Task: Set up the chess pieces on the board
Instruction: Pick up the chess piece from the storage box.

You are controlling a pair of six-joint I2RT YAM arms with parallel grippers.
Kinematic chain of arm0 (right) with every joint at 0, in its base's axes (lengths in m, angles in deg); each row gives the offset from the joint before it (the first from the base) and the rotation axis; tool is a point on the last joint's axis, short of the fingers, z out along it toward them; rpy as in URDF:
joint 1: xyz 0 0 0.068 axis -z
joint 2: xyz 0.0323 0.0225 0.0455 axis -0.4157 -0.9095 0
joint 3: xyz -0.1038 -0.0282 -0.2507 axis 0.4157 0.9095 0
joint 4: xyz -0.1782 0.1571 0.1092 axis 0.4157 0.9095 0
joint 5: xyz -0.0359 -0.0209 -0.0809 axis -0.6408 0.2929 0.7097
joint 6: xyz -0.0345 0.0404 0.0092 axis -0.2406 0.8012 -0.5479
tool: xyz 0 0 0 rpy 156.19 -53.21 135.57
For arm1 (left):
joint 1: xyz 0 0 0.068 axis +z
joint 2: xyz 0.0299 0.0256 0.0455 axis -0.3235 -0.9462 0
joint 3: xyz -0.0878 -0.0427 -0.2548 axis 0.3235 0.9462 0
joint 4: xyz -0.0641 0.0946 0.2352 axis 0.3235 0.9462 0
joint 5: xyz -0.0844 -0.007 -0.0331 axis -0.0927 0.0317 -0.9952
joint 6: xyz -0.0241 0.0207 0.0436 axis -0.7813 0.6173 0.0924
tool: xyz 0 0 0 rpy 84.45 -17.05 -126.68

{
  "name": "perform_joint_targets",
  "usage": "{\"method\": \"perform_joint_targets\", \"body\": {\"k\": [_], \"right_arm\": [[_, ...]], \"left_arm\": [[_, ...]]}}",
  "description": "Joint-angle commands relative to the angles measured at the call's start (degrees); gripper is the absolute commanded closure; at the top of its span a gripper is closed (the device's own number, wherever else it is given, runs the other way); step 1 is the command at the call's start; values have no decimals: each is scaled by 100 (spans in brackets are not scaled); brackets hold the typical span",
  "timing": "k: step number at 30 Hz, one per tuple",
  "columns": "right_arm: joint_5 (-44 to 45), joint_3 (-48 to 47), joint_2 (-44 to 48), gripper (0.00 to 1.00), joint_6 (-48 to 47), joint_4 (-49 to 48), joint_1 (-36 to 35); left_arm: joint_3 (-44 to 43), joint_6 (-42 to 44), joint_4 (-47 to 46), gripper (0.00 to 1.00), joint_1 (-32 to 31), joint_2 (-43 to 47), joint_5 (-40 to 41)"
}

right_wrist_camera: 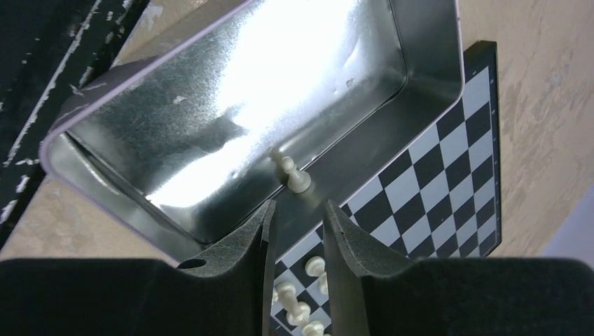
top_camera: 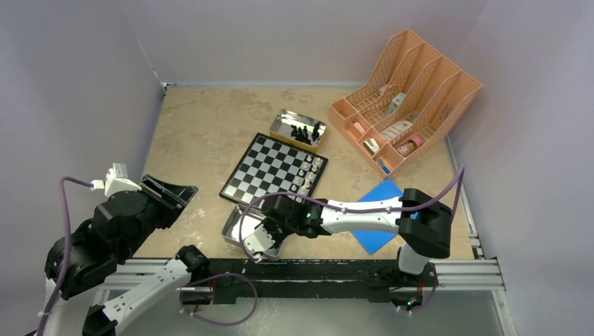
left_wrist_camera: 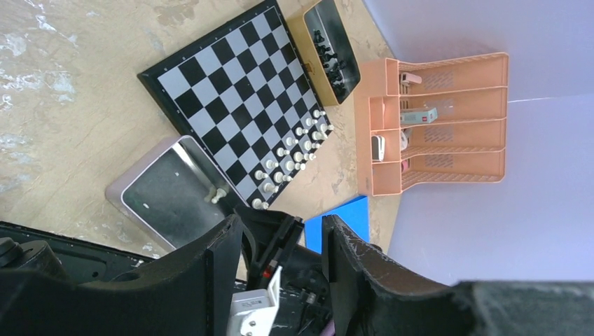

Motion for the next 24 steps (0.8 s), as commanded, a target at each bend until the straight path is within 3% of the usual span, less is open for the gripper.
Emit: {"method": "perform_joint_targets", "body": {"k": [1, 14, 24], "right_arm": [[-31, -427, -190, 67, -678, -35, 51], [-96, -1099, -965, 69, -1158, 543, 156], [-129, -1088, -957, 68, -1200, 929, 178]], "left_arm": [[-252, -107, 192, 55, 4, 158, 124], [-30, -464, 581, 55, 2, 620, 283], [-42, -480, 568, 55, 1, 670, 340]]}}
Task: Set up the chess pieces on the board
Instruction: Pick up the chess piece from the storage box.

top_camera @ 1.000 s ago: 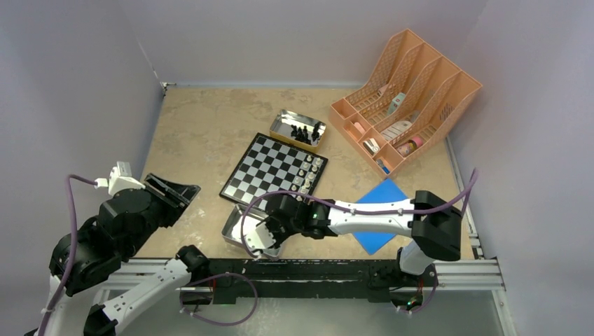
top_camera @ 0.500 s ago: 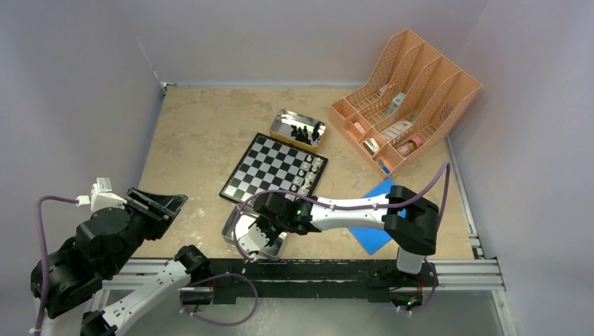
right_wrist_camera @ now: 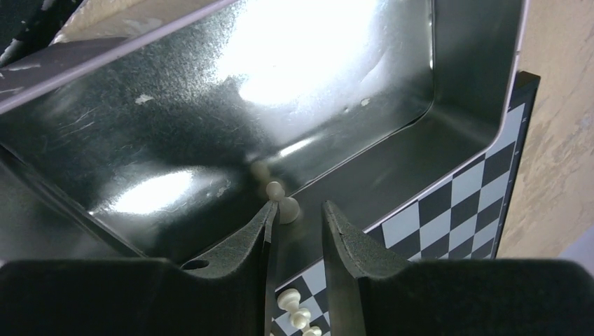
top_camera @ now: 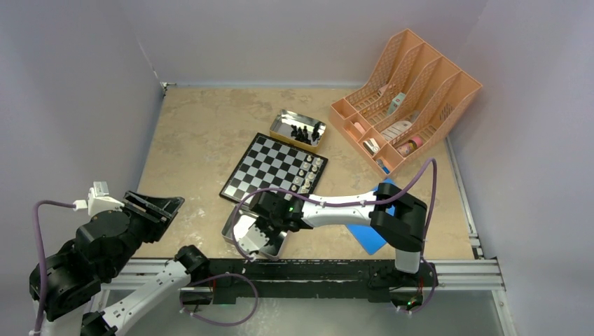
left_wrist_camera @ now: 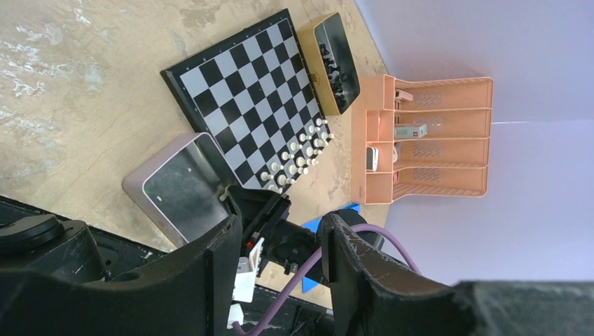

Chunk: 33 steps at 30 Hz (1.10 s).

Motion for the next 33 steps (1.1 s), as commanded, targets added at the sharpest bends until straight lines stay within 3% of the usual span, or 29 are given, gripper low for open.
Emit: {"method": "perform_joint_targets", "body": {"k": [1, 33], "right_arm": [[-105, -104, 174, 68, -174, 312, 23], [190, -106, -99, 71, -346, 176, 42]], "left_arm": [[-7, -49, -28, 55, 5, 1, 151], [52, -164, 7, 55, 2, 25, -32]]}}
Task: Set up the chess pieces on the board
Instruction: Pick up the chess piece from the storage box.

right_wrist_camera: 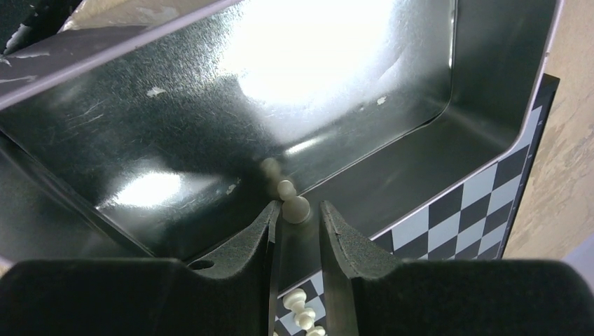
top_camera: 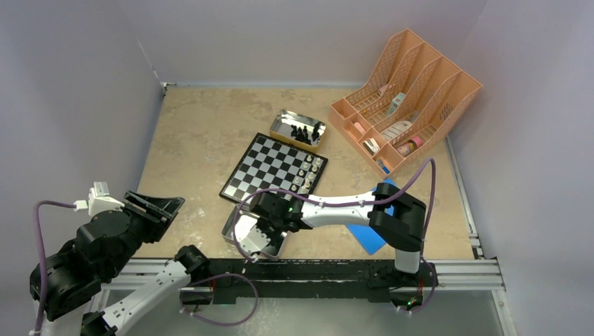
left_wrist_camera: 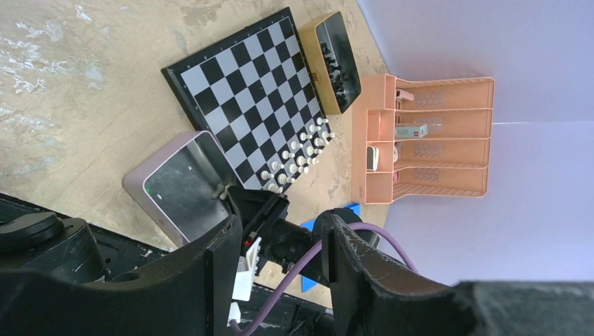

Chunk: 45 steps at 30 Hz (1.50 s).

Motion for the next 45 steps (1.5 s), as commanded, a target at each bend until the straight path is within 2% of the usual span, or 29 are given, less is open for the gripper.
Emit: {"method": "perform_joint_targets", "body": {"k": [1, 13, 21, 24, 27, 34, 39, 42, 45], "right_arm": [[208, -123, -86, 71, -240, 29, 36], [340, -229, -295, 72, -86, 45, 30], [326, -315, -374, 85, 18, 167, 18], [318, -341, -345, 94, 76, 168, 18], [191, -427, -258, 96, 284, 182, 18], [-928, -840, 151, 98, 1432, 62, 117], [-1494, -849, 526, 98, 2479, -746, 533], [-1289, -831, 660, 97, 3777, -1631, 883], [-1580, -845, 779, 99, 4644, -2175, 1358]], "left_arm": [[53, -107, -16, 55, -2, 39, -21], [-8, 10, -17, 55, -3, 150, 4], [-15, 90, -18, 55, -5, 224, 74], [0, 118, -17, 55, -9, 226, 101], [30, 127, -17, 55, -3, 206, 89], [198, 82, -46, 55, -2, 75, 111], [350, 485, -471, 56, -41, -162, 134], [406, 894, -733, 56, -55, -420, 70], [432, 1230, -953, 57, -59, -692, 42]]}}
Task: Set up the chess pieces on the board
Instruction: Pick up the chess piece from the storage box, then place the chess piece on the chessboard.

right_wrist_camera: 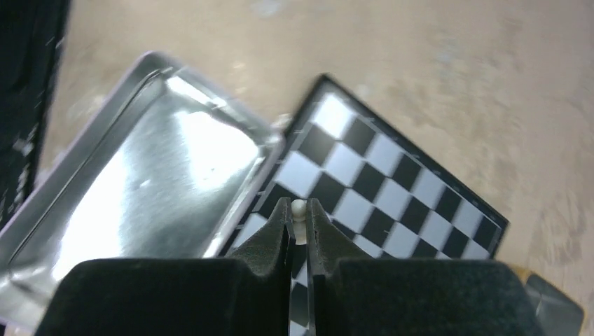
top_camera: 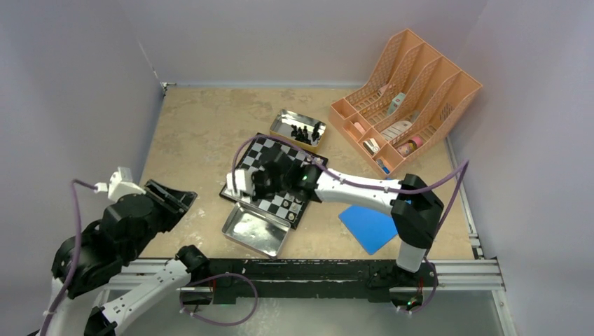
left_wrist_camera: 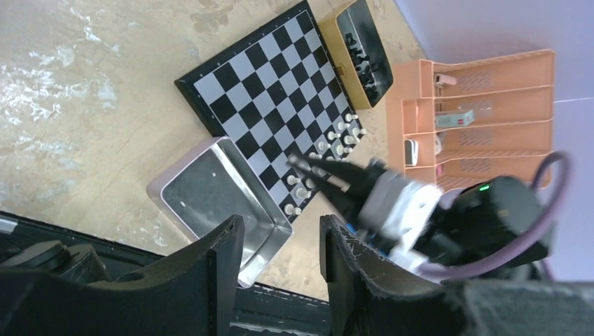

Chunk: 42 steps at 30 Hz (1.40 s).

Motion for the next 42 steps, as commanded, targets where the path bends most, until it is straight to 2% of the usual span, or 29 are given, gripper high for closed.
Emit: {"method": "perform_joint_targets", "body": {"k": [1, 10, 14, 22, 30, 42], "right_arm": [[-427, -141, 367, 100, 1979, -1399, 679], [-574, 2, 280, 99, 2859, -1974, 1391], [-178, 20, 19, 99, 3207, -2089, 1451], [130, 258, -595, 98, 3435, -2910, 1510], [-47, 765, -809, 96, 3545, -3419, 1528], [47, 1158, -886, 95, 3265, -3531, 1528]], "left_arm": [[83, 834, -721, 57, -32, -491, 9], [248, 2106, -1763, 57, -33, -1242, -255], [286, 2313, -1851, 57, -39, -1557, -523], [472, 2369, -2075, 58, -32, -1587, -638], [419, 2229, -1889, 58, -31, -1657, -708], [501, 2105, -1892, 58, -33, -1646, -812]]}}
